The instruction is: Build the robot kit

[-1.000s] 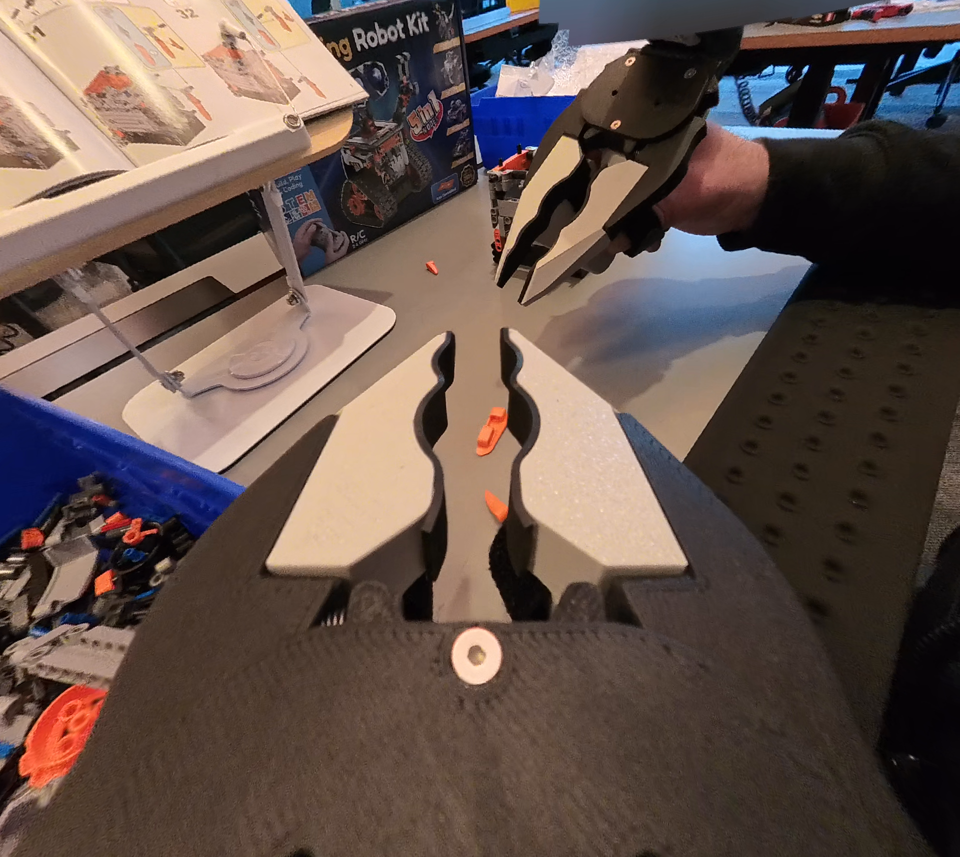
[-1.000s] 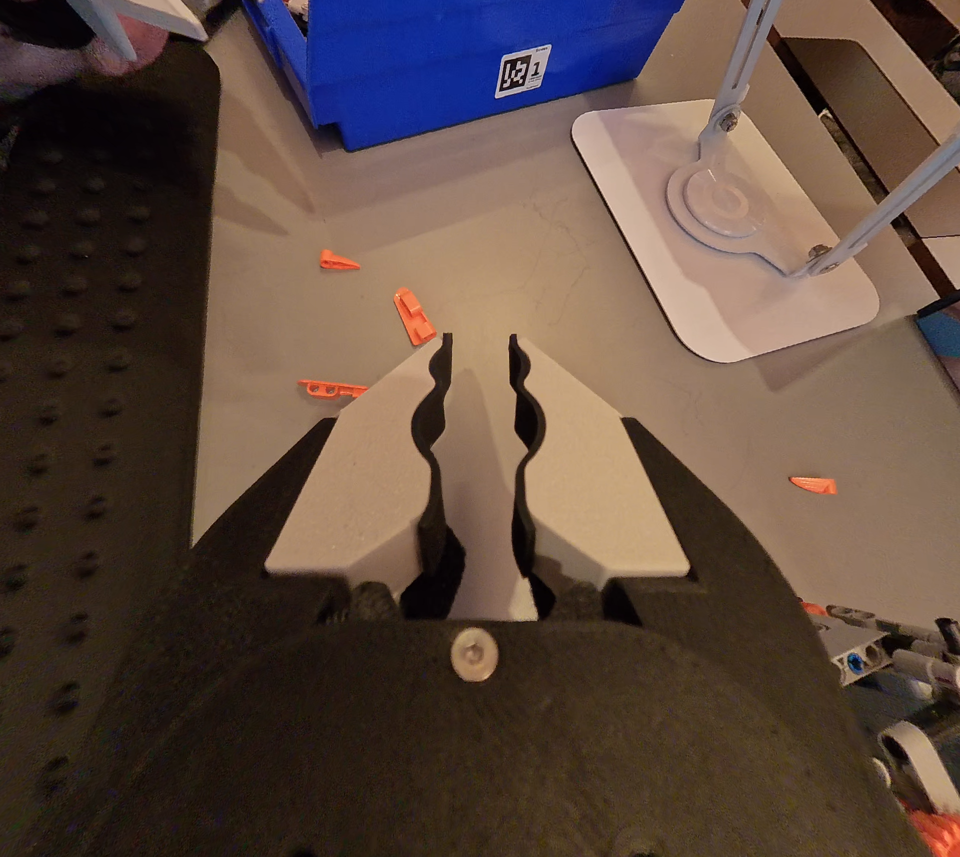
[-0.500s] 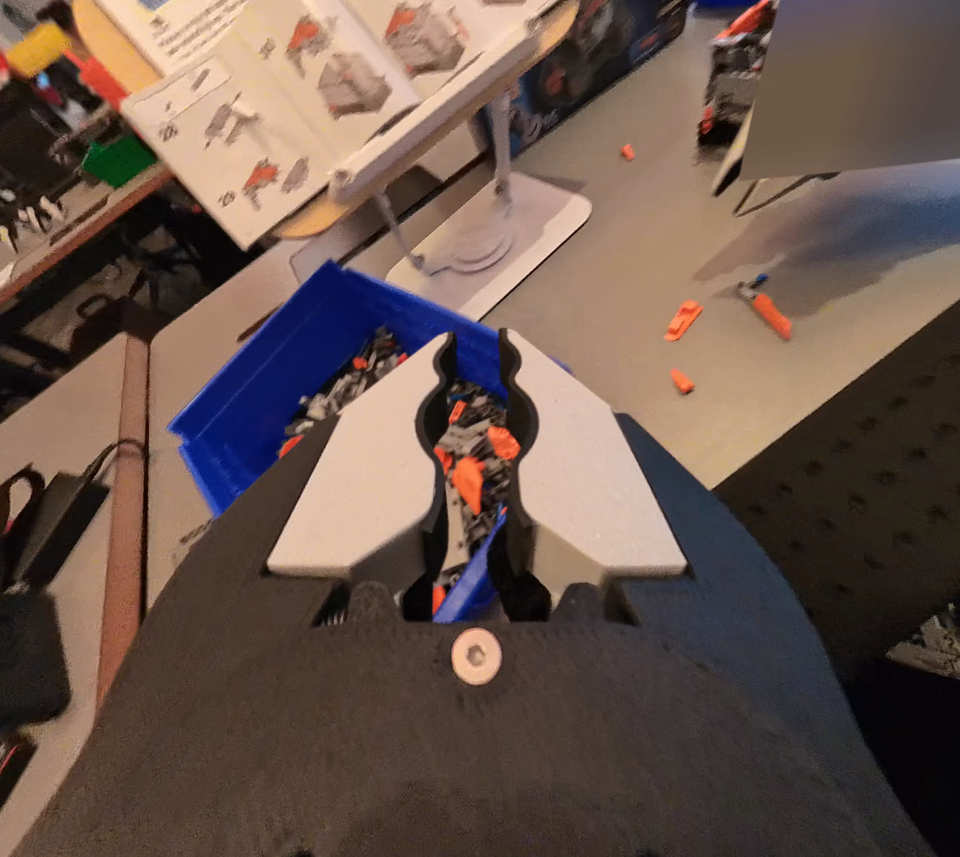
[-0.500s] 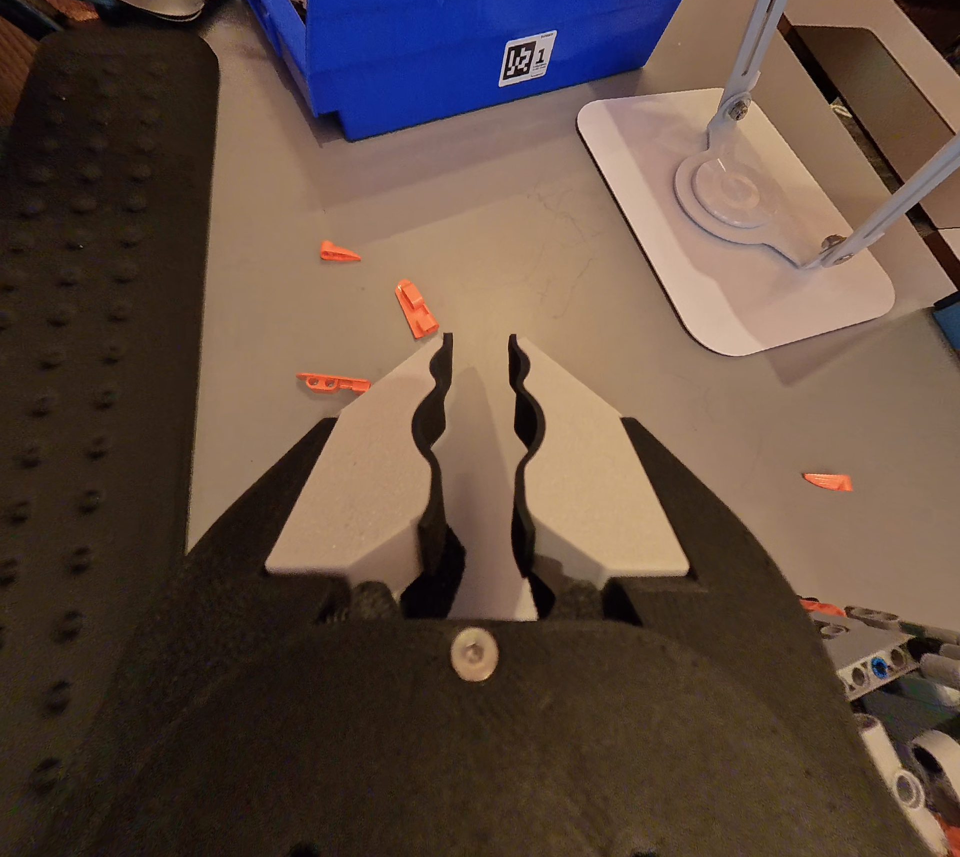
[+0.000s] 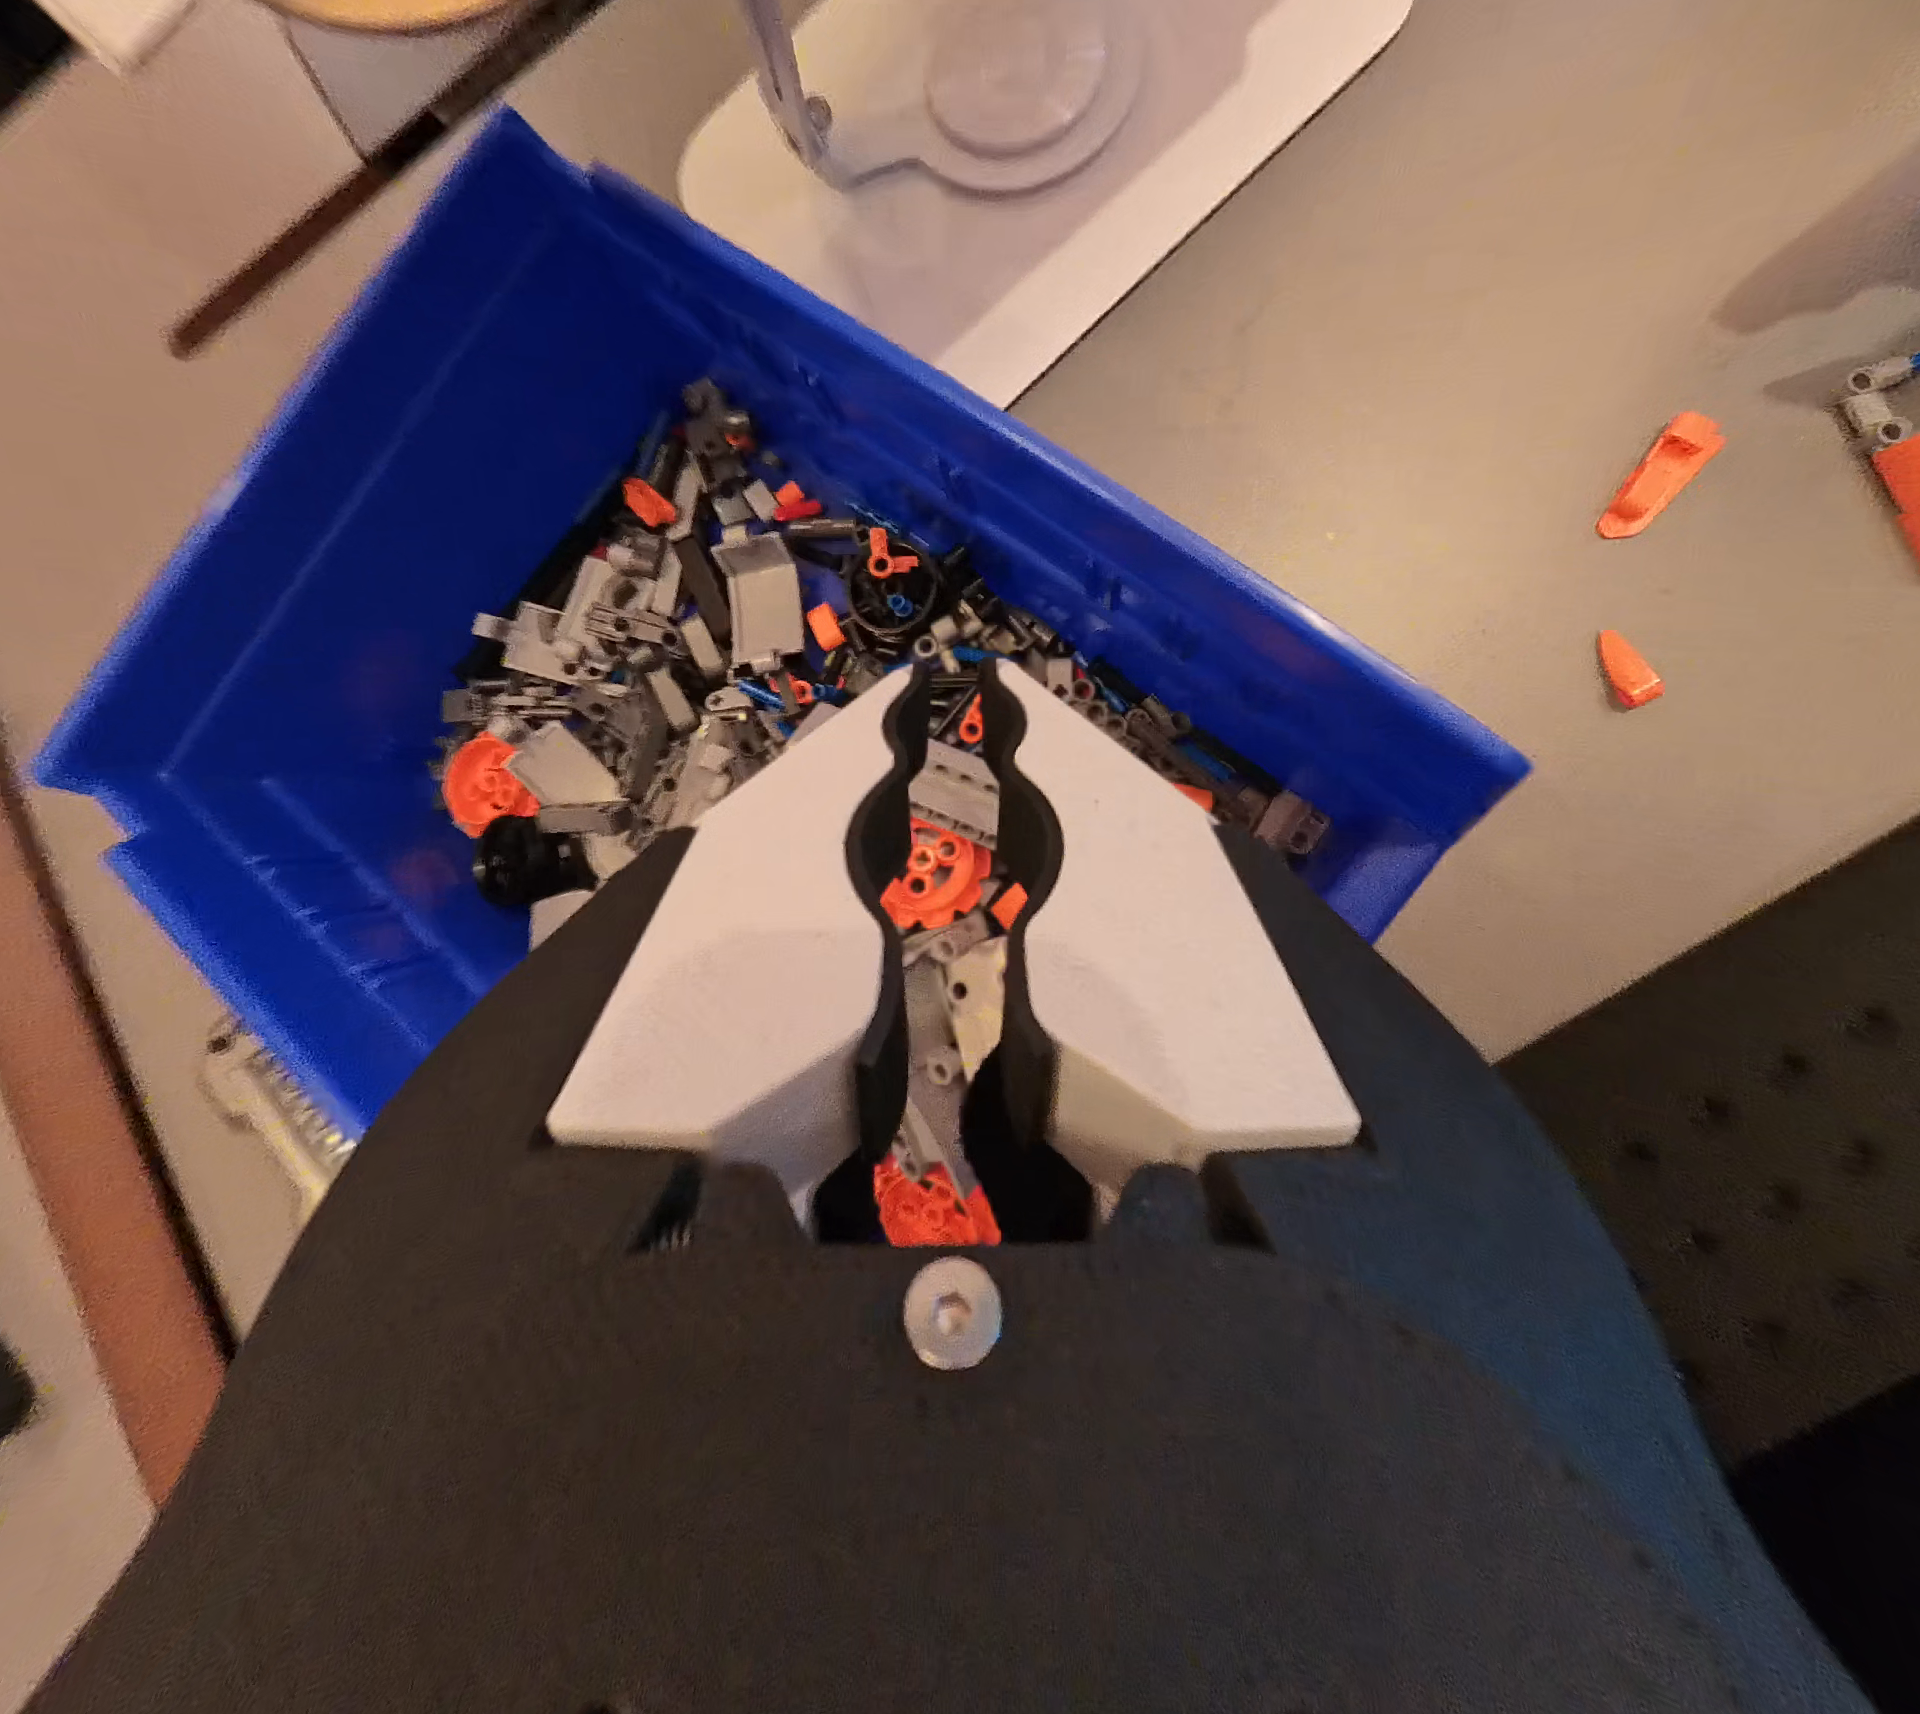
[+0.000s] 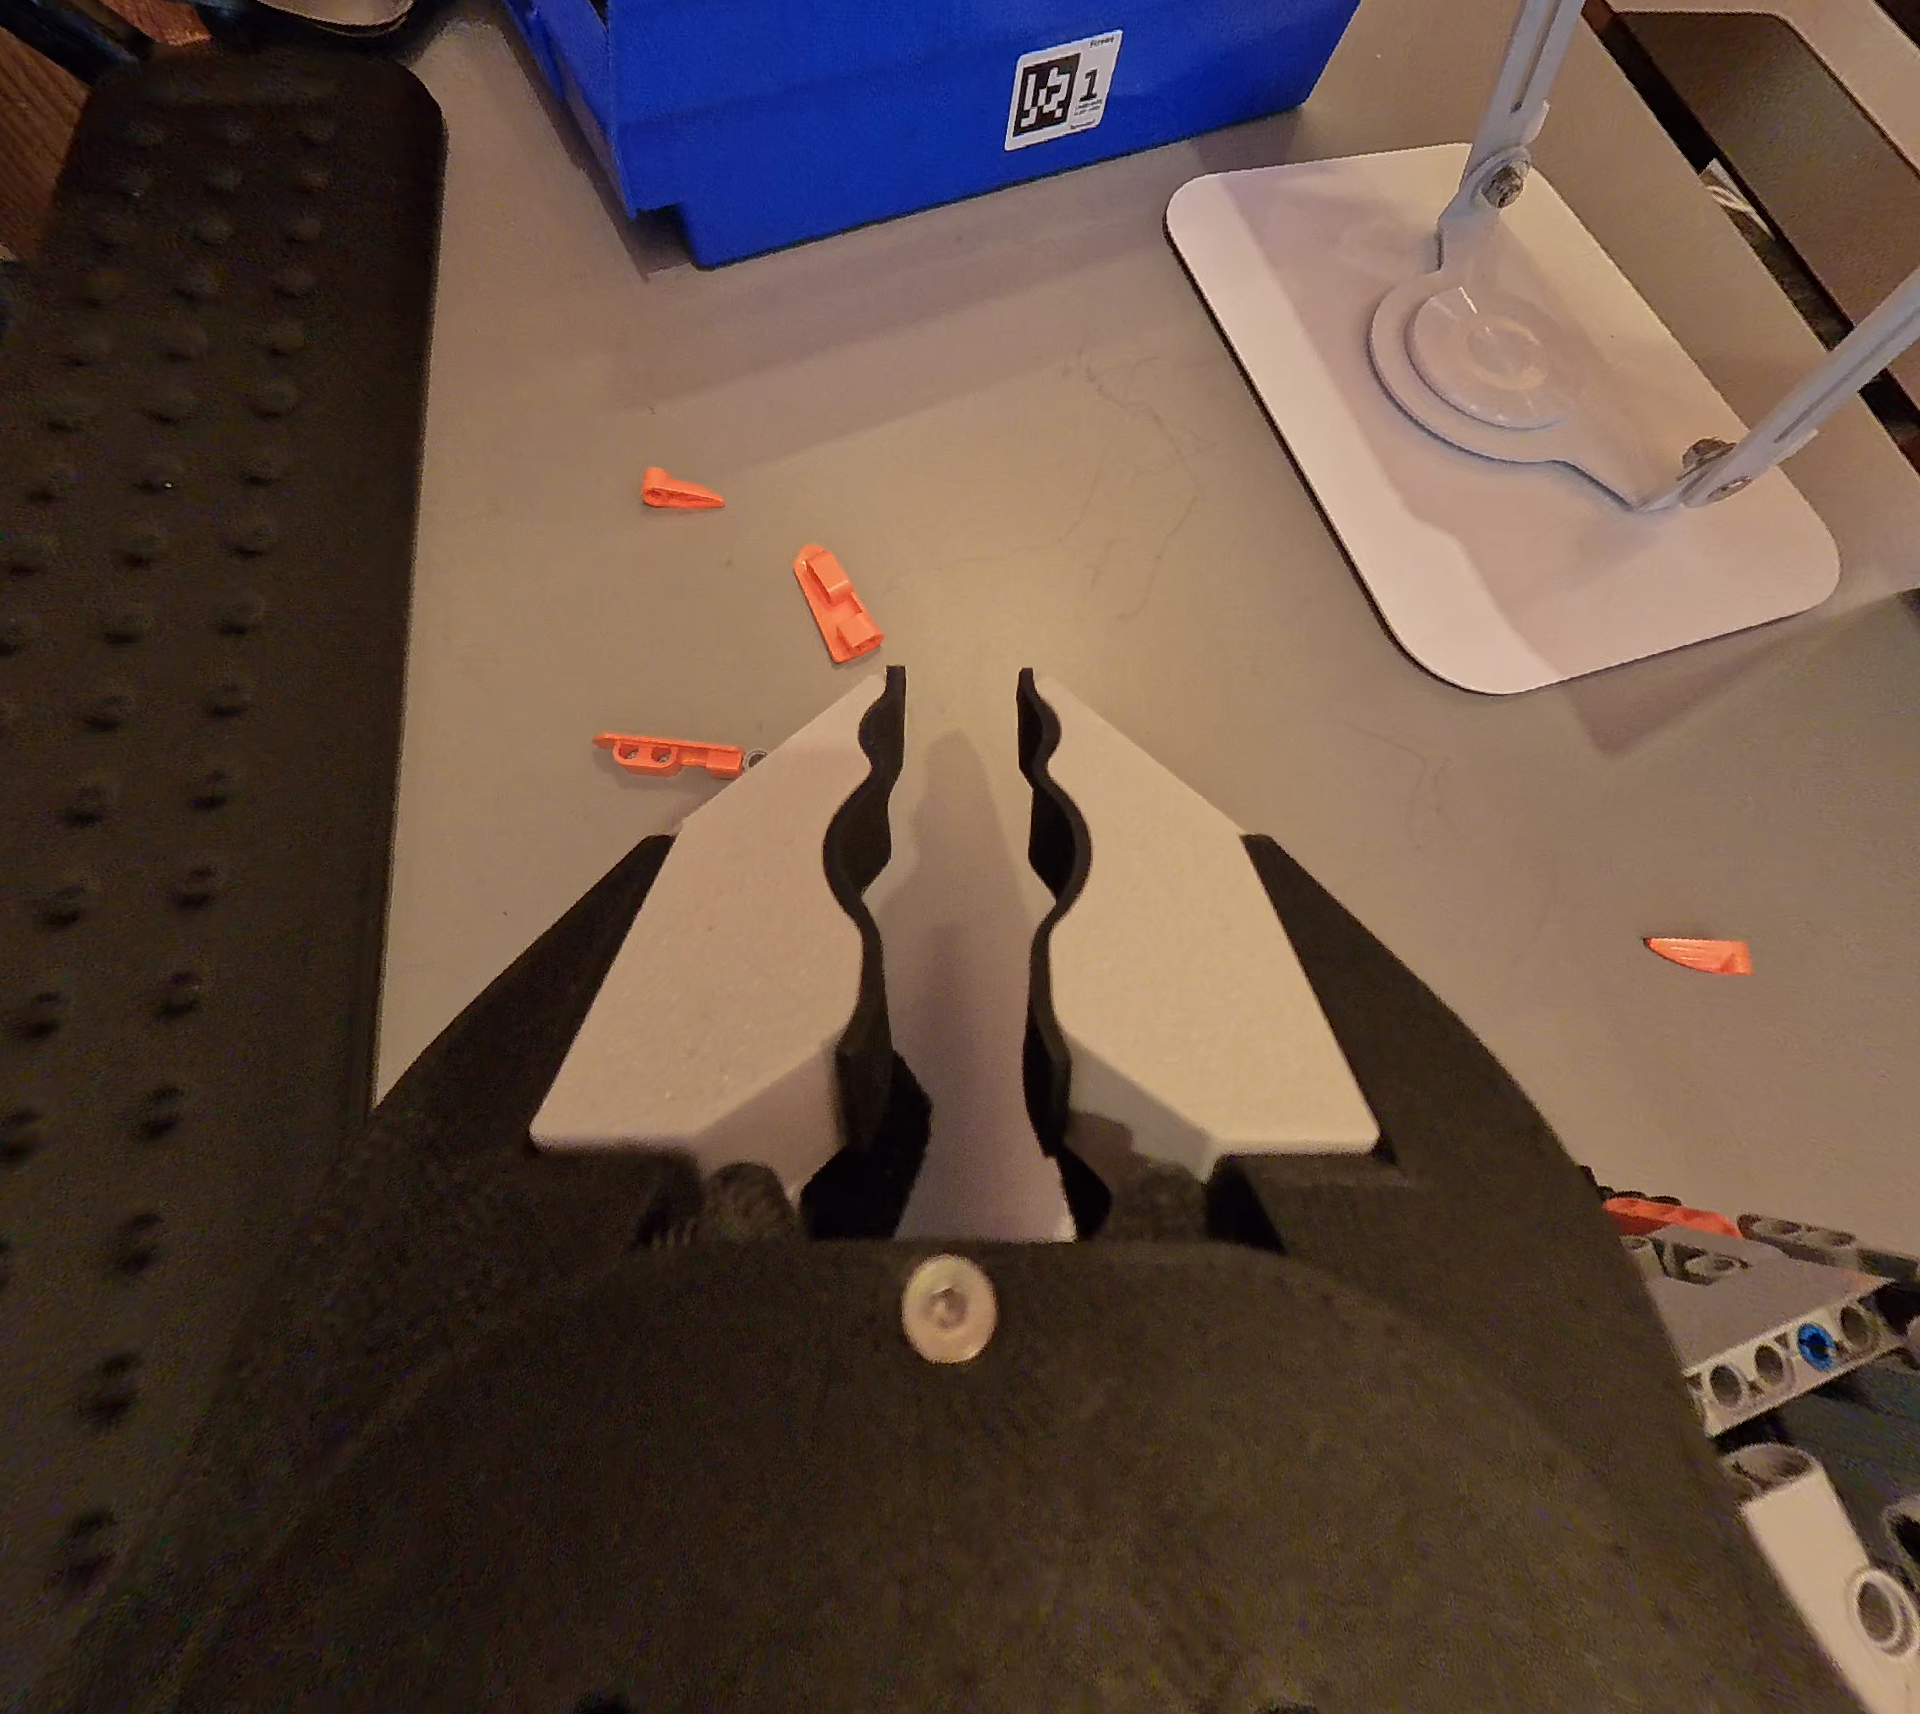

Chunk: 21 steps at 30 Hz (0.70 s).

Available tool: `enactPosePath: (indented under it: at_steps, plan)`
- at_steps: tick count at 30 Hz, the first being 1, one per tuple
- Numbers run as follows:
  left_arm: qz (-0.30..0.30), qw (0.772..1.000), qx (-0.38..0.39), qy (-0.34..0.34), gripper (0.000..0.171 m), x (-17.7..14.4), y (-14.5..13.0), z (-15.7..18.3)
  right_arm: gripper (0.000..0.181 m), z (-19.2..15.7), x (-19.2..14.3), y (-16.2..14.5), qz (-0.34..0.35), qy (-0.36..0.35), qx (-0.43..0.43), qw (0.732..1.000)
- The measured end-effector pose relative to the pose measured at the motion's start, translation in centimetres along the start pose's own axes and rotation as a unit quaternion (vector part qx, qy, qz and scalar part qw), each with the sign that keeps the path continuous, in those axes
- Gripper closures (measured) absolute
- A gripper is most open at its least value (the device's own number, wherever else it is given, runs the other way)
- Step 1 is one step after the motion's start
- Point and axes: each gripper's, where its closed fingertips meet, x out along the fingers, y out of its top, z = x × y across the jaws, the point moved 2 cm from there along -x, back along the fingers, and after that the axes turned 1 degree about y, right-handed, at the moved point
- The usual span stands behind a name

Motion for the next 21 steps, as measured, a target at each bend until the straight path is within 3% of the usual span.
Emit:
enactPosePath:
  at_steps: [2,8,15,21]
  plan:
    - [-0.022,0.998,-0.032,-0.045,0.162,1.7,-0.3,0.0,0.162,0.0,0.1,0.0,0.001,0.003,0.002,1.0]
    - [-0.089,0.992,-0.074,-0.053,0.161,5.3,-1.4,-2.1,0.161,-0.1,0.2,-0.2,0.0,0.01,0.01,1.0]
    - [-0.153,0.983,-0.092,-0.041,0.158,6.9,-3.8,-4.5,0.161,-0.1,0.3,-0.3,0.003,0.02,0.019,1.0]
    - [-0.157,0.981,-0.094,-0.059,0.158,7.9,-4.4,-4.5,0.161,-0.3,0.3,-0.3,0.003,0.024,0.019,1.0]
